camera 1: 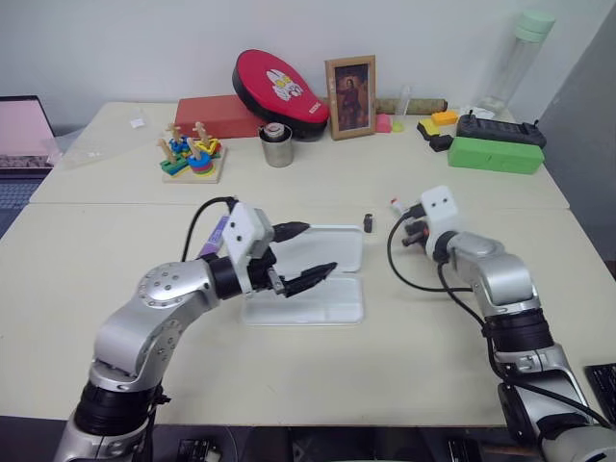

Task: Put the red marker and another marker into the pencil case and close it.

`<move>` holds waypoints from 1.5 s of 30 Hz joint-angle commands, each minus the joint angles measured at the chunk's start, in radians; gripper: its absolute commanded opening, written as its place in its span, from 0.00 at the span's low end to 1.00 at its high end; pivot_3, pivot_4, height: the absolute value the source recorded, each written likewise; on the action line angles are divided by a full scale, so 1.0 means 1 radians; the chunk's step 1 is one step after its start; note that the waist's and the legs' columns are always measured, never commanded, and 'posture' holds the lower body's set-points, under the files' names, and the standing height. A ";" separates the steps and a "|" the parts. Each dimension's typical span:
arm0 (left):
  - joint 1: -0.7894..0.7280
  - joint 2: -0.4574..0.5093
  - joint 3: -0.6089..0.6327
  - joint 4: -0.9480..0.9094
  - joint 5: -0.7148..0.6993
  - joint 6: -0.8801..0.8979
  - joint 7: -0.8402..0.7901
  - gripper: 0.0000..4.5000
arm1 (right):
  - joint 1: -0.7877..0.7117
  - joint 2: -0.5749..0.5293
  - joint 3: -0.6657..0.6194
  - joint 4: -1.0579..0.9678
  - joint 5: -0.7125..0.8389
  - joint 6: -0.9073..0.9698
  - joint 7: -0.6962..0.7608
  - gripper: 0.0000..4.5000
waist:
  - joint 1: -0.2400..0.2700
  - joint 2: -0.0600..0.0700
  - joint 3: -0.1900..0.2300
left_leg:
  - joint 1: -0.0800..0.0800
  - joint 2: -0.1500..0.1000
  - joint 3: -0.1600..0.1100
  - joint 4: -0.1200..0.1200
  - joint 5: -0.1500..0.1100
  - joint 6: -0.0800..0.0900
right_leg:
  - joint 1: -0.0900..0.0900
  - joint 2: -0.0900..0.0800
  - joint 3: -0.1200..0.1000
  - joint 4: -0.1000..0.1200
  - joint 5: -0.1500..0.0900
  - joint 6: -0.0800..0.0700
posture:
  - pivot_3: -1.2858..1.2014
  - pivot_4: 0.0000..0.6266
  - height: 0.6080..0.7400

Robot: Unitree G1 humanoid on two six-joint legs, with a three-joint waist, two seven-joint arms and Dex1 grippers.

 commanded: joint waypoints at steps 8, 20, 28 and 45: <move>0.377 0.105 0.260 -0.153 -0.026 -0.006 -0.020 1.00 | 0.018 -0.062 0.188 -0.379 0.201 -0.164 0.482 0.06 | -0.012 0.000 0.000 | -0.001 0.000 0.000 -0.001 0.000 0.000 | 0.000 0.000 -0.001 -0.001 -0.001 0.000 | 0.52 0.24 1.00; 0.548 0.126 0.387 -0.153 -0.010 -0.040 -0.037 1.00 | 0.015 -0.059 0.495 -0.227 -0.029 -0.352 0.582 0.06 | 0.012 -0.001 -0.001 | 0.000 0.000 -0.001 0.000 0.000 0.000 | 0.001 0.000 -0.001 -0.001 -0.001 0.000 | 0.52 0.24 1.00; 0.542 0.121 0.377 -0.168 -0.013 -0.028 -0.019 1.00 | 0.029 0.003 0.523 -0.091 -0.102 -0.423 0.562 0.06 | 0.012 -0.001 0.000 | 0.001 0.000 -0.001 0.000 0.000 0.000 | 0.001 0.000 -0.001 0.000 -0.001 0.000 | 0.52 0.24 1.00; 0.458 0.094 0.375 -0.165 -0.071 0.023 0.060 1.00 | 0.038 0.011 0.404 -0.213 0.040 -0.315 0.656 0.89 | 0.012 -0.001 0.000 | 0.001 0.000 -0.001 0.000 0.000 0.000 | 0.001 0.000 -0.001 0.000 -0.001 0.000 | 0.52 0.24 1.00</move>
